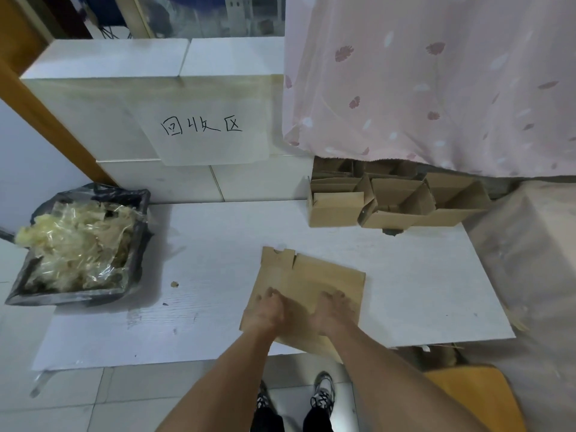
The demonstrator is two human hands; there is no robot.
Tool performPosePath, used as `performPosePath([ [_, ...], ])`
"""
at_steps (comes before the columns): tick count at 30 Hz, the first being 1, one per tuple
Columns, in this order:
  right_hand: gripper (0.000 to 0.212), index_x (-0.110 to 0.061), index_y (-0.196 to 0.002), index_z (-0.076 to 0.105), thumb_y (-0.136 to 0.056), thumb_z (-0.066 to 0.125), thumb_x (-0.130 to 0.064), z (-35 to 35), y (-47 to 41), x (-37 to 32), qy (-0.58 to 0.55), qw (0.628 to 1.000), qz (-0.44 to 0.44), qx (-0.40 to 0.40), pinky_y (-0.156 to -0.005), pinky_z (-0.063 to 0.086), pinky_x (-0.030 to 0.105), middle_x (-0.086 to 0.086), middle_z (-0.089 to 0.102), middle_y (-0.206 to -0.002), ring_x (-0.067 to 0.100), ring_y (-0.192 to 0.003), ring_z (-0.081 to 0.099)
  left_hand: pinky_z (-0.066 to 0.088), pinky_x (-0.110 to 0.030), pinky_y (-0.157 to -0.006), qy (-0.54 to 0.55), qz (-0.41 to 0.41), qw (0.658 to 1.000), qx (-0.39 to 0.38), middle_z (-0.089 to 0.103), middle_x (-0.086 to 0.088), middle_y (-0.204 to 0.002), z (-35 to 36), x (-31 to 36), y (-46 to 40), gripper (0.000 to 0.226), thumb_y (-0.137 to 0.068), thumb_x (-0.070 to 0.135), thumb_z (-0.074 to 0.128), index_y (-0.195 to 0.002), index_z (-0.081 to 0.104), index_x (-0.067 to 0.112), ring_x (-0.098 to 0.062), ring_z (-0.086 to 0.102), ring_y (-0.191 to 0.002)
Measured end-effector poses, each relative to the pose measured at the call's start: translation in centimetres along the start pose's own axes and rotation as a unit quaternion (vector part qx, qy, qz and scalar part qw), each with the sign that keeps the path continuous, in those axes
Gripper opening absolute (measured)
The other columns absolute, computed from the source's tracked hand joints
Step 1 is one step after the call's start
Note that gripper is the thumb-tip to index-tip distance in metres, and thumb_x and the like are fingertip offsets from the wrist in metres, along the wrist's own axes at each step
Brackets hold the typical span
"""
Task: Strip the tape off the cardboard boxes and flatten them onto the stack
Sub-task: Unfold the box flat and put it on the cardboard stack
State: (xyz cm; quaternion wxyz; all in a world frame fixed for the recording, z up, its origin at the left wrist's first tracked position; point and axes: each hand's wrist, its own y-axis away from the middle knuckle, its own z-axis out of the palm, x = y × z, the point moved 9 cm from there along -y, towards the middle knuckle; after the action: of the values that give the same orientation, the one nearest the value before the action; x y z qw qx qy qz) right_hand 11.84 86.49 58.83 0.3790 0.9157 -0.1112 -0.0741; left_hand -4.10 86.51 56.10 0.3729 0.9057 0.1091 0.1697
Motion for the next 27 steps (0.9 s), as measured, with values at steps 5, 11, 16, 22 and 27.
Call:
performPosePath([
  [5,0.059,-0.019,-0.143,0.033,-0.092,0.059,-0.037,1.9,-1.4,1.1,-0.024,1.0,-0.001,-0.005,-0.105,0.042,0.049,0.015,0.012,-0.156,0.038,-0.142,0.017,0.042,-0.048,-0.103,-0.065,0.014,0.998,0.018,0.03,-0.005,-0.143,0.9,0.8,-0.8,0.042,-0.099,0.038,0.042,-0.138,0.041,0.022,-0.03,0.039,-0.125],
  [11,0.07,-0.028,-0.144,0.025,-0.089,0.062,-0.05,3.2,-2.9,2.2,-0.054,0.998,-0.014,-0.015,-0.1,0.047,0.046,0.014,0.001,-0.155,0.039,-0.138,0.016,0.045,-0.056,-0.095,-0.09,-0.013,0.996,0.003,0.007,-0.007,-0.154,3.1,1.1,-2.7,0.064,-0.093,0.024,0.056,-0.14,0.02,0.049,-0.039,0.025,-0.132],
  [16,0.085,-0.038,-0.15,0.01,-0.086,0.062,-0.057,5.6,-4.1,2.8,-0.069,0.997,-0.015,-0.044,-0.104,0.043,0.053,0.011,-0.011,-0.156,0.042,-0.139,0.01,0.026,-0.075,-0.103,-0.101,-0.029,0.994,-0.022,-0.016,-0.007,-0.16,5.5,0.3,-4.0,0.082,-0.096,0.017,0.054,-0.146,0.002,0.056,-0.053,-0.006,-0.143],
  [22,0.094,-0.045,-0.149,-0.005,-0.084,0.06,-0.063,6.6,-4.9,3.0,-0.058,0.998,-0.021,-0.002,-0.106,0.038,0.059,0.008,-0.027,-0.157,0.047,-0.144,-0.009,0.031,-0.073,-0.103,-0.081,-0.026,0.996,-0.023,-0.028,-0.006,-0.158,6.5,-0.1,-4.9,0.088,-0.096,0.018,0.05,-0.147,-0.012,0.055,-0.056,-0.02,-0.141],
  [27,0.093,-0.045,-0.151,-0.001,-0.088,0.067,-0.045,6.5,-4.3,3.0,-0.047,0.998,-0.042,-0.01,-0.109,0.038,0.057,0.008,-0.022,-0.158,0.047,-0.144,-0.007,0.026,-0.077,-0.103,-0.058,-0.064,0.995,-0.057,-0.036,-0.002,-0.156,7.2,-0.5,-4.0,0.092,-0.089,0.058,0.053,-0.146,-0.02,0.053,-0.056,-0.019,-0.141],
])
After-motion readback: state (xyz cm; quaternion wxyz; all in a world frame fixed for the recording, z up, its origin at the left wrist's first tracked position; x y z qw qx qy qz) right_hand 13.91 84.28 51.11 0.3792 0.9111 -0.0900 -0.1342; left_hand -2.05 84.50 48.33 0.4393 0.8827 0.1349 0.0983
